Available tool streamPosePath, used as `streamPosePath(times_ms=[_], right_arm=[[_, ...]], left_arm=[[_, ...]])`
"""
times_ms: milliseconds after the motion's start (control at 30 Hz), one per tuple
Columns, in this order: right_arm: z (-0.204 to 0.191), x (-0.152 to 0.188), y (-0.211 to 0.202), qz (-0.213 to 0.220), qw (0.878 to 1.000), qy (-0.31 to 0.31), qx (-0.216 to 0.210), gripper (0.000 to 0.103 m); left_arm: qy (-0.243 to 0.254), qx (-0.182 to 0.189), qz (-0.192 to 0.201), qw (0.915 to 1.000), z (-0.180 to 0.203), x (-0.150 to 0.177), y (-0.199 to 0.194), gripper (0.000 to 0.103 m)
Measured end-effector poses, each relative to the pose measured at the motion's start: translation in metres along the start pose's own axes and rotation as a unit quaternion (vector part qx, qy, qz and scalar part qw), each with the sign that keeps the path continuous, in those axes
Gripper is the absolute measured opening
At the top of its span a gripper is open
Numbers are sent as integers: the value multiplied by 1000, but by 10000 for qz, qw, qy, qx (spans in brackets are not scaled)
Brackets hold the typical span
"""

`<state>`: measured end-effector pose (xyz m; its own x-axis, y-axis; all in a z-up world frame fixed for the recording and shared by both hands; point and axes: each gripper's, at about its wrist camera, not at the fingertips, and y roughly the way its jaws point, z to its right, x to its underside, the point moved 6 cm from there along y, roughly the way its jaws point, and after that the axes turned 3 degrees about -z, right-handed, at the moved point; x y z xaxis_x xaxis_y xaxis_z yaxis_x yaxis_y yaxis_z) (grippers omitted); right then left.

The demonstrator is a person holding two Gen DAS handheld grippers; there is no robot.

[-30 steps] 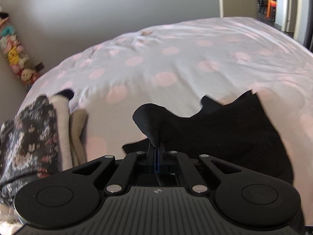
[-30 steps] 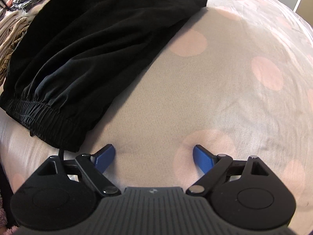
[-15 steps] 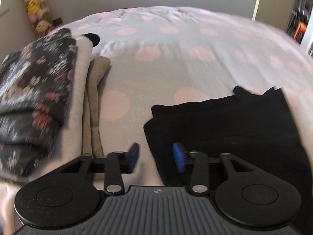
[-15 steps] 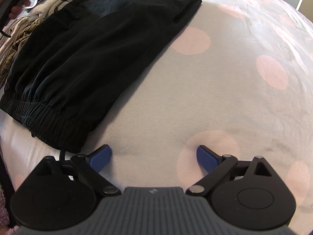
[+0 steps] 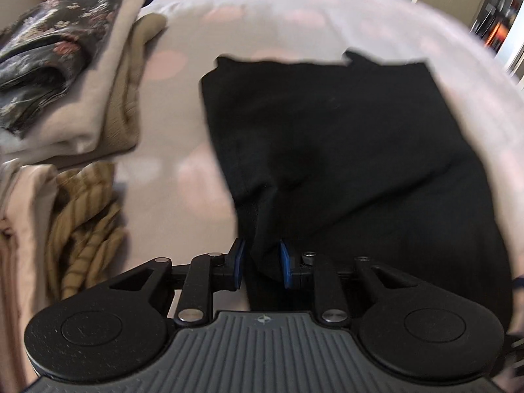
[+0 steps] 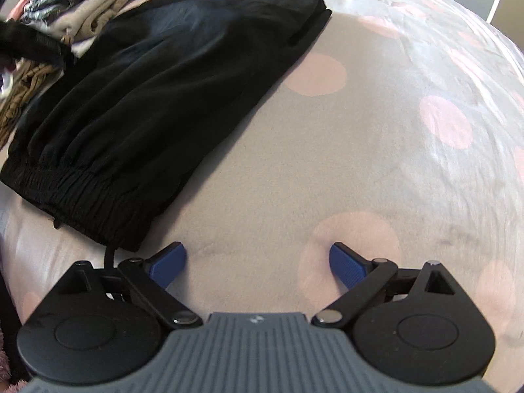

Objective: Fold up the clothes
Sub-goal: 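Move both open tools back over the folded garment's waistband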

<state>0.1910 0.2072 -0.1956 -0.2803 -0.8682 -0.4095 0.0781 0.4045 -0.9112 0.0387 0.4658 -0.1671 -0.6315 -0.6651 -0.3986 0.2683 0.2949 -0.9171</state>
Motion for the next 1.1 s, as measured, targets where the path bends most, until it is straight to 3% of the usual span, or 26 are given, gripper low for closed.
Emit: streamPosePath(times_ms=[33, 167, 233, 333, 467, 533, 600, 700, 900, 1100], right_arm=[[0, -3, 1, 18, 10000, 41, -22, 97], [-5, 1, -4, 36, 9998, 196, -40, 96], [-12, 10, -13, 58, 9995, 307, -39, 94], [-16, 22, -25, 207, 9964, 782, -254, 86], [-1, 28, -46, 620, 9836, 1548, -685, 78], [0, 27, -53, 876, 9758, 1826, -831, 68], [-9, 25, -61, 1065, 9764, 1705, -786, 67], [-22, 17, -69, 1208, 9757, 1573, -928, 66], [-39, 7, -56, 1118, 9640, 1922, -1458, 68], [-34, 10, -34, 850, 9652, 2140, -1238, 74]], left_arm=[[36, -171, -32, 9998, -2, 3, 1, 22], [-227, -292, 59, 9993, -15, 15, -15, 24], [-405, -141, 199, 9989, -19, 22, -31, 29], [-726, 159, 331, 9967, -20, 36, -56, 46], [-1051, 590, 433, 9918, -15, 52, -82, 51], [-1015, 667, 446, 9916, -8, 58, -90, 51], [-954, 661, 449, 9922, 0, 65, -97, 51], [-1074, 548, 322, 9922, 4, 75, -97, 51], [-1392, 735, 3, 9875, 5, 92, -85, 55], [-1591, 841, -536, 9822, 3, 100, -58, 55]])
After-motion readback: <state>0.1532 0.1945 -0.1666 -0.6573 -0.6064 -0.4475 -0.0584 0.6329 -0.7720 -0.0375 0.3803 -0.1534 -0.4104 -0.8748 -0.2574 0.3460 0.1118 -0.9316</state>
